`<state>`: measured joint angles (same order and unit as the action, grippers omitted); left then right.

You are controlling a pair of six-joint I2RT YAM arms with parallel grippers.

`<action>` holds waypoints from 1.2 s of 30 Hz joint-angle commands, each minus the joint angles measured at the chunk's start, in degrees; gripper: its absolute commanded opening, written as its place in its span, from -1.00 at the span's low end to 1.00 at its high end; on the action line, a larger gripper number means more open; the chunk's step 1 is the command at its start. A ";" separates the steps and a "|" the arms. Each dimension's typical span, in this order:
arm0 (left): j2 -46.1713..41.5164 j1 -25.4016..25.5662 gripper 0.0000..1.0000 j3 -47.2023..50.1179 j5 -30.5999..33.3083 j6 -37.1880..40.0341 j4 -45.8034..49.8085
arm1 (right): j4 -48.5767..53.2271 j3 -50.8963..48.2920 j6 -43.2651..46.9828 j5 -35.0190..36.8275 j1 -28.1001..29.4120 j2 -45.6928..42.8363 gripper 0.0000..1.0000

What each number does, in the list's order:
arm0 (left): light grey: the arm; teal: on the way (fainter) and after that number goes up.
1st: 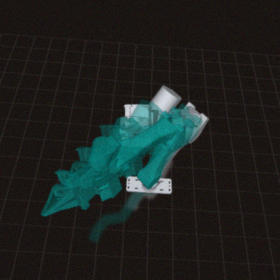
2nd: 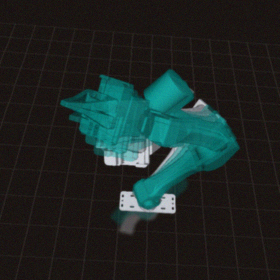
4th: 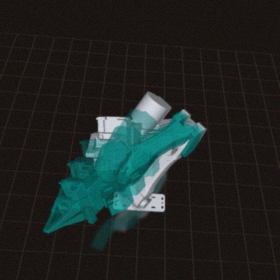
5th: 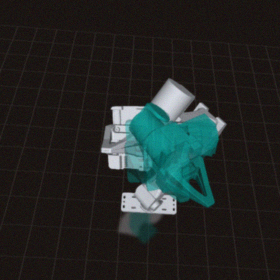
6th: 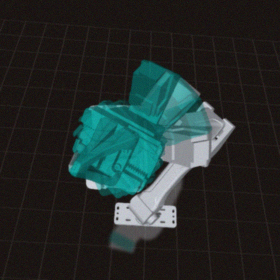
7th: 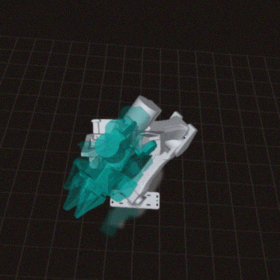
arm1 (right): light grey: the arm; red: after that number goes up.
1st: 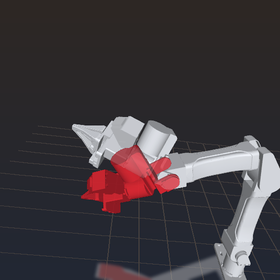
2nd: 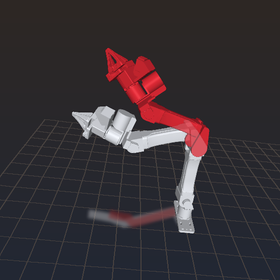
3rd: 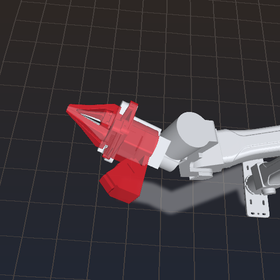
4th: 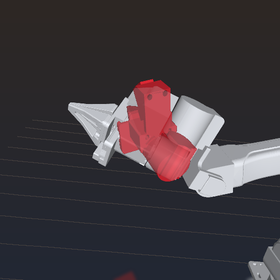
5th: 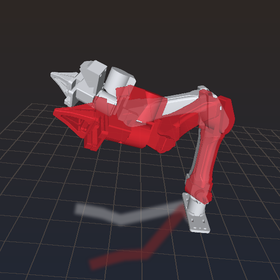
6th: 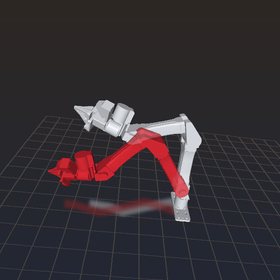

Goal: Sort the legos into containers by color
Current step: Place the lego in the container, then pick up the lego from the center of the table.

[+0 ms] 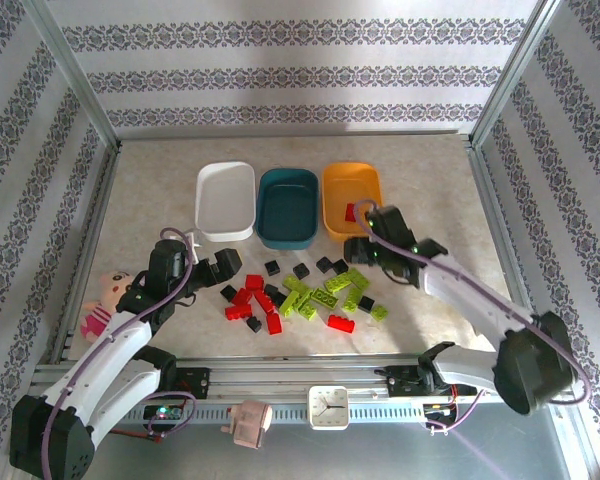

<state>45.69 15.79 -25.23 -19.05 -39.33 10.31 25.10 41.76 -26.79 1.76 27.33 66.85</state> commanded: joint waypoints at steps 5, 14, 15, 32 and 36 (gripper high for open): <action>0.87 0.63 0.99 2.29 -1.12 -1.55 -5.53 | 1.14 -9.76 -4.03 -3.24 1.73 -5.98 0.39; 0.10 0.62 0.99 2.48 -2.15 -1.79 -4.31 | -2.91 2.95 5.22 -1.65 4.30 10.49 0.41; -0.36 0.56 0.99 2.61 -1.96 -1.79 -4.02 | -1.77 4.62 6.27 -0.79 4.38 12.80 0.40; -0.30 0.56 0.99 2.74 -1.51 -1.70 -3.81 | 0.55 12.35 10.47 6.16 7.27 27.49 0.23; -0.26 0.61 0.99 2.74 -1.60 -1.76 -3.79 | 1.20 13.65 10.53 7.28 6.89 29.53 0.16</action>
<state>45.43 15.79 -23.05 -20.38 -40.64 7.20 25.08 53.71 -16.64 6.20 34.50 94.76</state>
